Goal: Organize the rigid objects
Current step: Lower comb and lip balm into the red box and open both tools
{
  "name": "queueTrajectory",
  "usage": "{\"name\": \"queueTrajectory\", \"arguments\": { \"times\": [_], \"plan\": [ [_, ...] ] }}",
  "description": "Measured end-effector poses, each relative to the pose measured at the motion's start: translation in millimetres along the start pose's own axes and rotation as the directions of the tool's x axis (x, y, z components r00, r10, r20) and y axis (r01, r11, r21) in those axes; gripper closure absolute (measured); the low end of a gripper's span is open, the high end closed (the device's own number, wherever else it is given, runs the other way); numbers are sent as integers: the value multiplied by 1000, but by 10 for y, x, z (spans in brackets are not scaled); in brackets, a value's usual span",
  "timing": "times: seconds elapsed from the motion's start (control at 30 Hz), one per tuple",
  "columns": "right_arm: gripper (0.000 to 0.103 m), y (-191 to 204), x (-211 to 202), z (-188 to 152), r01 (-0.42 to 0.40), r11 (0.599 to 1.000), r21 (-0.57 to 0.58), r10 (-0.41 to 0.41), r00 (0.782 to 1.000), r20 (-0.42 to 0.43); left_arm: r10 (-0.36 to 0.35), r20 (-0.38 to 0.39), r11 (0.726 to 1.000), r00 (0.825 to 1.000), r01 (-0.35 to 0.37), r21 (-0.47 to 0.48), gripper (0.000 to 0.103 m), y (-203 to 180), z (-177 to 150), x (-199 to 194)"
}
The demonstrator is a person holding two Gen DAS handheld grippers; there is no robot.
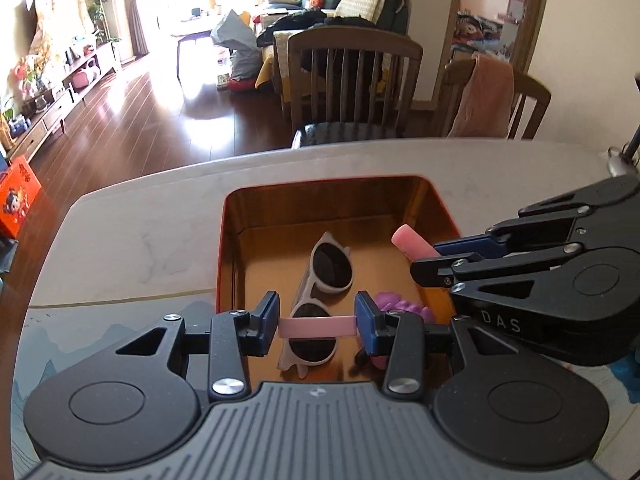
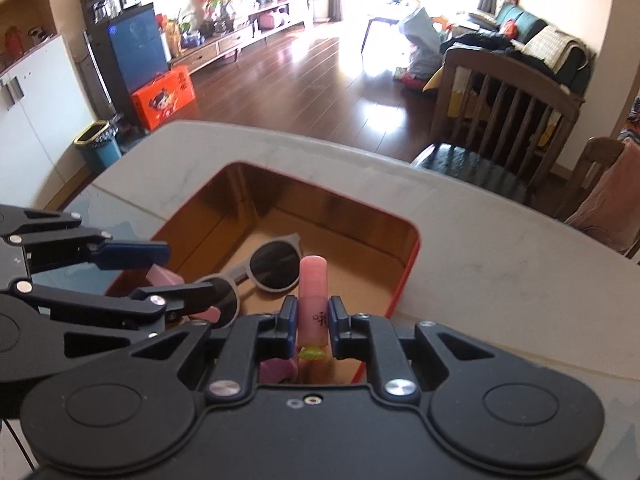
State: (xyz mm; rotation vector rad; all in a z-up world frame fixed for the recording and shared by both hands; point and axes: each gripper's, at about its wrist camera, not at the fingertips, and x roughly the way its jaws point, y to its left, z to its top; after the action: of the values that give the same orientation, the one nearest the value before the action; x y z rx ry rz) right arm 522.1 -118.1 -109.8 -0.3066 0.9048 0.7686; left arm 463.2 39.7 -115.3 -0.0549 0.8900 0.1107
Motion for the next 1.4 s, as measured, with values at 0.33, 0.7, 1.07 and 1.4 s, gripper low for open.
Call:
{"name": "queueTrajectory", "arguments": {
  "times": [0.33,0.7,1.07,1.4],
  "plan": [
    [81,-13,163,-92,-10,1000,-3,9,999,-43,-9,-50,1000,999,8,-22,63,88,-78,232],
    [72,-52,23,-137,-36,999,33,37,999,-30,3,-59,999,998,-6,-45,51,154,-124,213],
    [54,1,-430,-185,-62,997,37,60,997,37,-14,2,999,1000,14,-45,41,141,-137,-143],
    [39,193,-901,-260,-46,999,24,44,993,105,-38,62,998,997,41,-47,39,114,-209,-632]
  ]
}}
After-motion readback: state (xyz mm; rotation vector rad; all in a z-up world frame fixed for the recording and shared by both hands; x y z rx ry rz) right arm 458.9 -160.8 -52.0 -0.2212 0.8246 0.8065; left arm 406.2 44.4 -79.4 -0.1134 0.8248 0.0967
